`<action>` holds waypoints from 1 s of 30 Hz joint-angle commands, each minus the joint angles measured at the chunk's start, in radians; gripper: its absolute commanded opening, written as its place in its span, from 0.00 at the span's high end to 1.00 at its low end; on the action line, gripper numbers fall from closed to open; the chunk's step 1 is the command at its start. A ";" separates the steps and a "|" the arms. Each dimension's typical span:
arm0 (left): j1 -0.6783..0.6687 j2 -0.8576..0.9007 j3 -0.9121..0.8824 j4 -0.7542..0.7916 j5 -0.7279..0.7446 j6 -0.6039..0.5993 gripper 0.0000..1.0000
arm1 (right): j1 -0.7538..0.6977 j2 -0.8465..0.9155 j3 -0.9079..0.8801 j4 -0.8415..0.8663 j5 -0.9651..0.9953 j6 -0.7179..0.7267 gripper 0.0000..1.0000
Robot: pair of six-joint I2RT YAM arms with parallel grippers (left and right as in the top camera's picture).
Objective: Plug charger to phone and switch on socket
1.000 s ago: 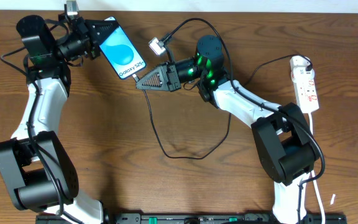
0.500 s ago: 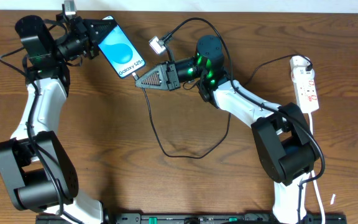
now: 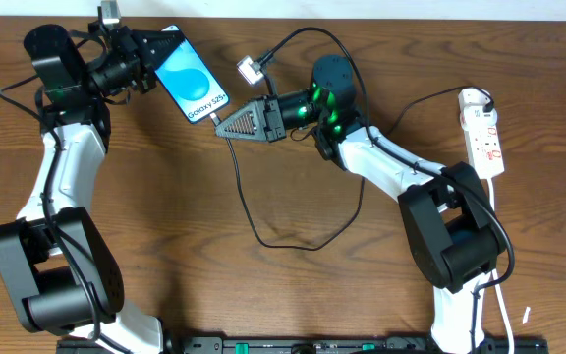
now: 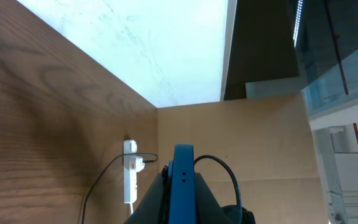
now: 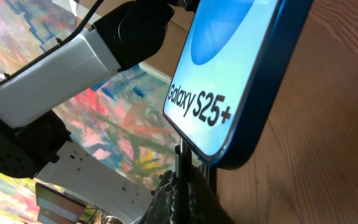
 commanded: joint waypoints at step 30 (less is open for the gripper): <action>0.000 -0.022 0.017 0.008 0.022 0.004 0.92 | 0.018 0.012 0.003 0.005 0.125 0.063 0.99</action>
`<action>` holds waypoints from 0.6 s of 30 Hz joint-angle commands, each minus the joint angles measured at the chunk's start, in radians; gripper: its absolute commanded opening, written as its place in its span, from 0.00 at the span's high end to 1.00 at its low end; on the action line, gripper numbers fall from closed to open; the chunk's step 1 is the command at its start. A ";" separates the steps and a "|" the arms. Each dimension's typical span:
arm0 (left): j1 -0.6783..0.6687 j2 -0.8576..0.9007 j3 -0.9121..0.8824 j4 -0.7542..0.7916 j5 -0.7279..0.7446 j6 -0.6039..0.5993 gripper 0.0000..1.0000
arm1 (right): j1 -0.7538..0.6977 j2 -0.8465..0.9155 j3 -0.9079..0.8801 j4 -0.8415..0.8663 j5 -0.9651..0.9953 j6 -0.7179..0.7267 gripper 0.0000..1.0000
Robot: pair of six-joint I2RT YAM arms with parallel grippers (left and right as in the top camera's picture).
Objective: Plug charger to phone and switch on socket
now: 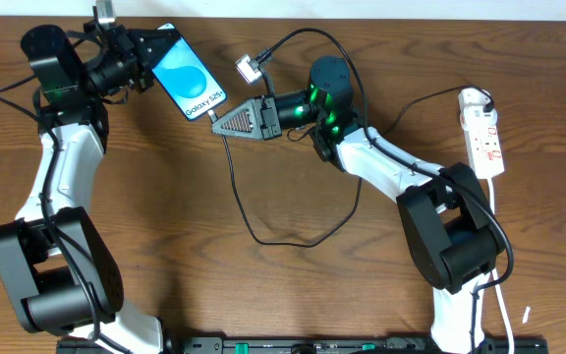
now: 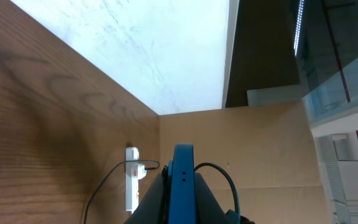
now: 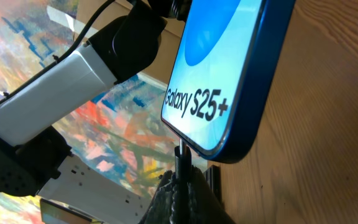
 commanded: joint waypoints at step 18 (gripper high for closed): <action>-0.008 -0.022 0.017 0.006 0.144 0.075 0.93 | 0.006 0.012 0.003 0.006 0.074 0.045 0.99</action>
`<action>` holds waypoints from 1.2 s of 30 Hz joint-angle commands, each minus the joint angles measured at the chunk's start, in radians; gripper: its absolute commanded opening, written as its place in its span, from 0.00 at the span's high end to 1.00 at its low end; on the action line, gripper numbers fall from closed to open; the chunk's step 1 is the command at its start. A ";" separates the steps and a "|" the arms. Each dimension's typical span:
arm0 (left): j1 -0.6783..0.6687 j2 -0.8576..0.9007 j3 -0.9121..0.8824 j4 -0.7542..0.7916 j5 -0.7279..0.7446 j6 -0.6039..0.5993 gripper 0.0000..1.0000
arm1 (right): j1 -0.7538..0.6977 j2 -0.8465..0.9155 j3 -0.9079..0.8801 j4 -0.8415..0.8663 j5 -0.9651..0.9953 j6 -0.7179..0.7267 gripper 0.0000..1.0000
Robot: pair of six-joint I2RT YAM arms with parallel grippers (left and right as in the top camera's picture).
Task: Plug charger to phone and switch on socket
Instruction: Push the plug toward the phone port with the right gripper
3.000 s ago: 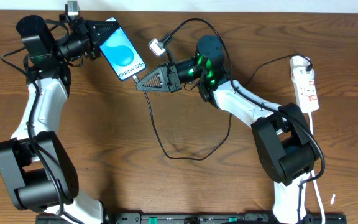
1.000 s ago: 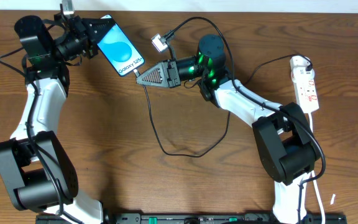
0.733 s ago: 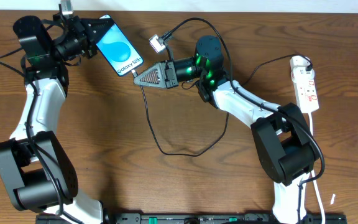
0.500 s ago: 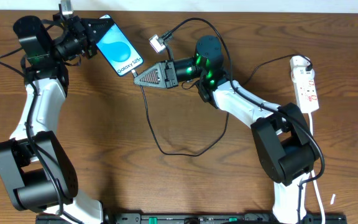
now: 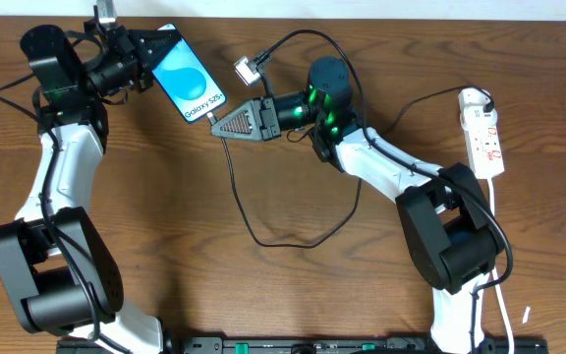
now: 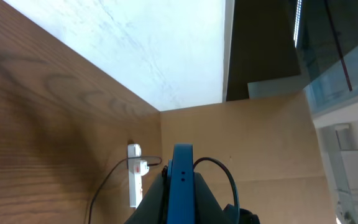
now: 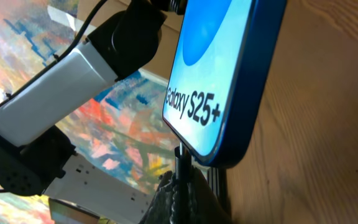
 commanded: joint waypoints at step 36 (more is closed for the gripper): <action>-0.009 -0.022 0.017 0.004 0.158 0.100 0.92 | 0.001 0.012 0.003 0.006 0.173 0.020 0.99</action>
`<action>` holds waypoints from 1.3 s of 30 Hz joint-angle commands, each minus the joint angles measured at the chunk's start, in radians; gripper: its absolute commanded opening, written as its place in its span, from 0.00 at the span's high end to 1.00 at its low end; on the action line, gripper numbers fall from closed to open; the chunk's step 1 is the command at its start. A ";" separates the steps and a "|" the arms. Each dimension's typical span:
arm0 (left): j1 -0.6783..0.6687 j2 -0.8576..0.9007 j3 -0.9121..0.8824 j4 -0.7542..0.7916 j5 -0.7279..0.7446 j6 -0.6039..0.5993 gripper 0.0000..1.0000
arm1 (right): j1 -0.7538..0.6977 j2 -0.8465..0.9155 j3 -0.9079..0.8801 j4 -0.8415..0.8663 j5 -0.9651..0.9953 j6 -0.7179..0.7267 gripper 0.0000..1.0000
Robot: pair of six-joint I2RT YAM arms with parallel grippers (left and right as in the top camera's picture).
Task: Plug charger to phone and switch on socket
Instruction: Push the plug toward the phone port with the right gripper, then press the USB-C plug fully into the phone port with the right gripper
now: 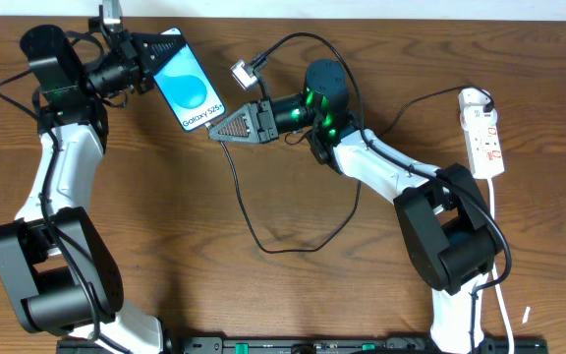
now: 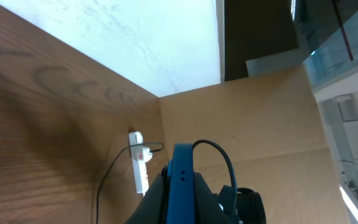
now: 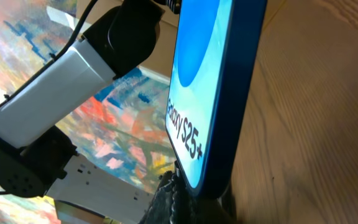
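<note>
The blue phone [image 1: 192, 88], screen lit with "Galaxy S25+", is held tilted above the table at the back left, with my left gripper [image 1: 153, 51] shut on its top end. In the left wrist view the phone [image 2: 182, 177] shows edge-on between the fingers. My right gripper [image 1: 217, 130] is shut on the charger plug and sits at the phone's bottom edge. In the right wrist view the phone [image 3: 204, 93] fills the frame and hides the plug tip above my right gripper [image 3: 178, 194]. The white power strip [image 1: 483, 133] lies at the far right.
The black charger cable [image 1: 263, 241] loops over the middle of the wooden table [image 1: 165, 256]. Its white USB end [image 1: 244, 71] lies loose behind the right gripper. A white cord [image 1: 499, 285] runs from the strip toward the front edge.
The phone has turned more edge-on to the right wrist camera. The right gripper has closed up to the phone's bottom edge, and the plug tip, seen just below the edge before, is now hidden.
Throughout, the left gripper held the phone up at the back left and the right gripper held the plug just below its bottom edge. The gap shrank a little at each moment. Now the plug tip is out of sight at the phone's edge.
</note>
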 commanded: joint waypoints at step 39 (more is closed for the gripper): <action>-0.011 -0.022 0.017 0.002 0.012 0.025 0.92 | 0.014 0.011 0.008 -0.001 0.233 -0.003 0.72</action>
